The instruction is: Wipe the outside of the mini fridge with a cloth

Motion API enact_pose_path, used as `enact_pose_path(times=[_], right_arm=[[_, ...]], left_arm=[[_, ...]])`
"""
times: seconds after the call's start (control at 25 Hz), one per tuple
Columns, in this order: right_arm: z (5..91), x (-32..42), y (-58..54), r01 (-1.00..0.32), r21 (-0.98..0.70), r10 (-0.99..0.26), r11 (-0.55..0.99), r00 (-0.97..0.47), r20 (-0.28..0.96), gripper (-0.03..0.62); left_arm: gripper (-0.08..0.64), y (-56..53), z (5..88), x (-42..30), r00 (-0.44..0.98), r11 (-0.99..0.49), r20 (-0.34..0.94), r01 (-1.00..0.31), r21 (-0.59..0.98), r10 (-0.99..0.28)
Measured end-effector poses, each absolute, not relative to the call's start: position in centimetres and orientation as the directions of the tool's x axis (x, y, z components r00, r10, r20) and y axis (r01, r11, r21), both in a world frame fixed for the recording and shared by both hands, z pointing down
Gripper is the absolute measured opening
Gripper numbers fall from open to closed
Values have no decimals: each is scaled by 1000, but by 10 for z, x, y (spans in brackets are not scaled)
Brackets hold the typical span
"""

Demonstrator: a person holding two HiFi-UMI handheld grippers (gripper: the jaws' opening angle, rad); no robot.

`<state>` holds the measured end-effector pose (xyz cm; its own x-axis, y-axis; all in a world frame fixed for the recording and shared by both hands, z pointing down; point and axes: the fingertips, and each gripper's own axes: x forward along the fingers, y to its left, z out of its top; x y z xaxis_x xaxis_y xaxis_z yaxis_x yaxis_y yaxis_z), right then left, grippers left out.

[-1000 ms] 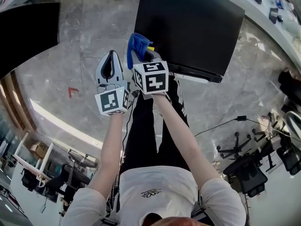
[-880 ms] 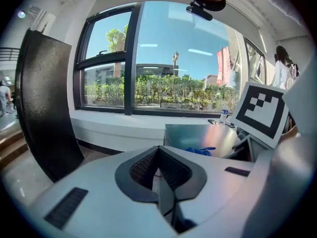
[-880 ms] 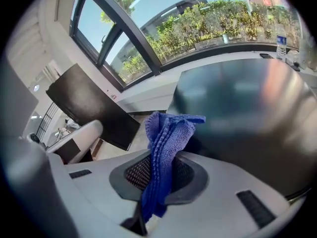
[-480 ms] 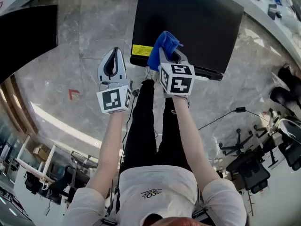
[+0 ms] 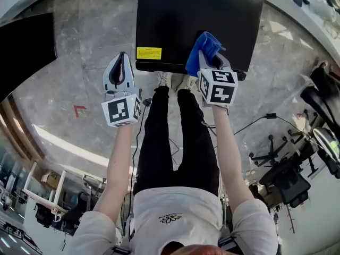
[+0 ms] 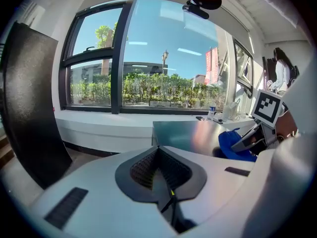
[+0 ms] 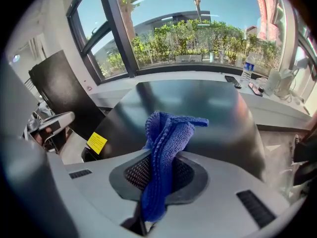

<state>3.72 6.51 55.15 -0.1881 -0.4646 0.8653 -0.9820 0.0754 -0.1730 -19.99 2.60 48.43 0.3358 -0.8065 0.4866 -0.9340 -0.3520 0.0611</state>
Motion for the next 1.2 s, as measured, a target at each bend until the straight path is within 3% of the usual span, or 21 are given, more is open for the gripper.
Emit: enact_pose_path(times=[0.52,1.08,1.2], right_arm=[[549,191,99,-996,29,-474,-83,65,878,75],[551,259,139,-971,89,-464,-223,185,866,75],[523,252,139,-973,31,-534,-230,153,832,75]], left_arm=[[5,52,482,-169,310,-325,484,-944,54,-818],[5,106,460,-143,316,-343,469,-939,30,-825],[5,119,462,-143,297,-318,468,-947,35,-832]])
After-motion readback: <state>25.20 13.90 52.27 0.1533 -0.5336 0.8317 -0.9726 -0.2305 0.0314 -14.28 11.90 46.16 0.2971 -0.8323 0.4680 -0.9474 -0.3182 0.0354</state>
